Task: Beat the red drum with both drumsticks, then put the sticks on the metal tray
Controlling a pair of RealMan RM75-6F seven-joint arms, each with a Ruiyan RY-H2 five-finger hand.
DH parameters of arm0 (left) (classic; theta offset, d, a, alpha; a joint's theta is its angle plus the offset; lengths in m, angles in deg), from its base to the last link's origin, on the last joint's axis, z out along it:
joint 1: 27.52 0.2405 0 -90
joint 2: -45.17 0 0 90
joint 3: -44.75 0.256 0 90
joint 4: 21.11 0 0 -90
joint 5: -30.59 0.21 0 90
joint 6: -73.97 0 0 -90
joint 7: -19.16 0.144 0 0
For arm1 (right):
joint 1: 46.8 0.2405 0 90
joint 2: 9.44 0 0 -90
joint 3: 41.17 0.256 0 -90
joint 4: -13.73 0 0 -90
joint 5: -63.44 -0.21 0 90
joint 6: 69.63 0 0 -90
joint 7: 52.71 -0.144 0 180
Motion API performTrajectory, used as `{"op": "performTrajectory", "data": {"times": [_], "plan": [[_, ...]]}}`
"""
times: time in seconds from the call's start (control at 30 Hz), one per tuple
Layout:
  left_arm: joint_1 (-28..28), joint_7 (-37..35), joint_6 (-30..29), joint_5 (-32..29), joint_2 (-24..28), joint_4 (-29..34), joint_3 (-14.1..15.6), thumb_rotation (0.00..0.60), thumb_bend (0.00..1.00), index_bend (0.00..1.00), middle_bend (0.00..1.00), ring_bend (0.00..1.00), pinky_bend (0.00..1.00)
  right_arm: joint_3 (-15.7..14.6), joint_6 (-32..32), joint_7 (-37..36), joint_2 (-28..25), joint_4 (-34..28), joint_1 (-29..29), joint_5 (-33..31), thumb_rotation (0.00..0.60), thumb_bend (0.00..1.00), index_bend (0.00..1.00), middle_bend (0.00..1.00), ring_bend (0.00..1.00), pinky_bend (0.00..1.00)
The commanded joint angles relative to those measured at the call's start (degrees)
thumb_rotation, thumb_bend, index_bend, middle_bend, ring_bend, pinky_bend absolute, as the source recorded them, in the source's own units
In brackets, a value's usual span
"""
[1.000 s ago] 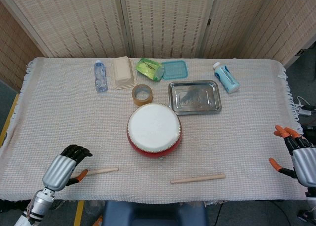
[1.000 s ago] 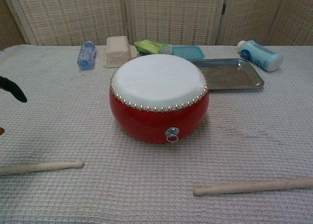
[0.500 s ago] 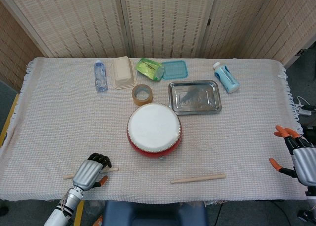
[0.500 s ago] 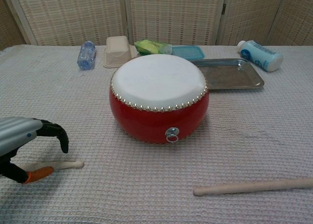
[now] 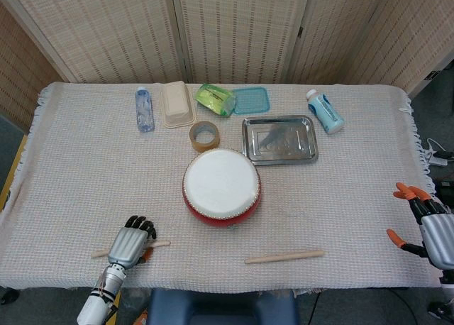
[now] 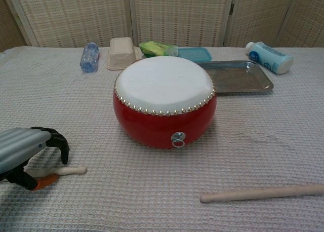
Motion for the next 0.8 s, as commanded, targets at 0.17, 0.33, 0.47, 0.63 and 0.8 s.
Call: {"op": "performTrajectory", "data": {"times": [0.17, 0.33, 0.47, 0.63, 0.8], "plan": [[-0.6, 0.1, 0.3, -1.2, 0.3, -0.4, 0.7, 0.6, 0.42, 0.51, 0.24, 0.11, 0.1, -0.1, 0.2, -0.7, 0.0, 0.2, -0.1, 0.2, 0.6, 0.18, 0.09, 0.23, 0.11, 0.29], [-0.8, -1.2, 0.0, -0.6, 0.8, -0.3, 0.9, 0.6, 0.46, 0.59, 0.25, 0.11, 0.1, -0.1, 0.4, -1.1, -0.1, 0.2, -0.2, 0.2, 0.6, 0.18, 0.09, 0.23, 0.11, 0.29], [-0.5, -8.8, -1.3, 2.5, 2.3, 0.6, -0.2, 0.6, 0.47, 0.62, 0.28, 0.15, 0.1, -0.1, 0.8, -1.3, -0.3, 0.0, -0.3, 0.3, 0.6, 0.18, 0.09, 0.23, 0.11, 0.29], [0.5, -26.8, -2.9, 7.8, 6.0, 2.1, -2.4, 0.6, 0.47, 0.62, 0.31, 0.17, 0.11, -0.1, 1.1, -1.3, -0.5, -0.1, -0.6, 0.3, 0.6, 0.18, 0.09, 0.23, 0.11, 0.29], [1.2, -48.3, -3.4, 10.6, 8.4, 0.6, -5.1, 0.6, 0.47, 0.59, 0.31, 0.2, 0.17, -0.4, 0.1, -0.7, -0.6, -0.6, -0.4, -0.2, 0.6, 0.18, 0.09, 0.23, 0.11, 0.29]]}}
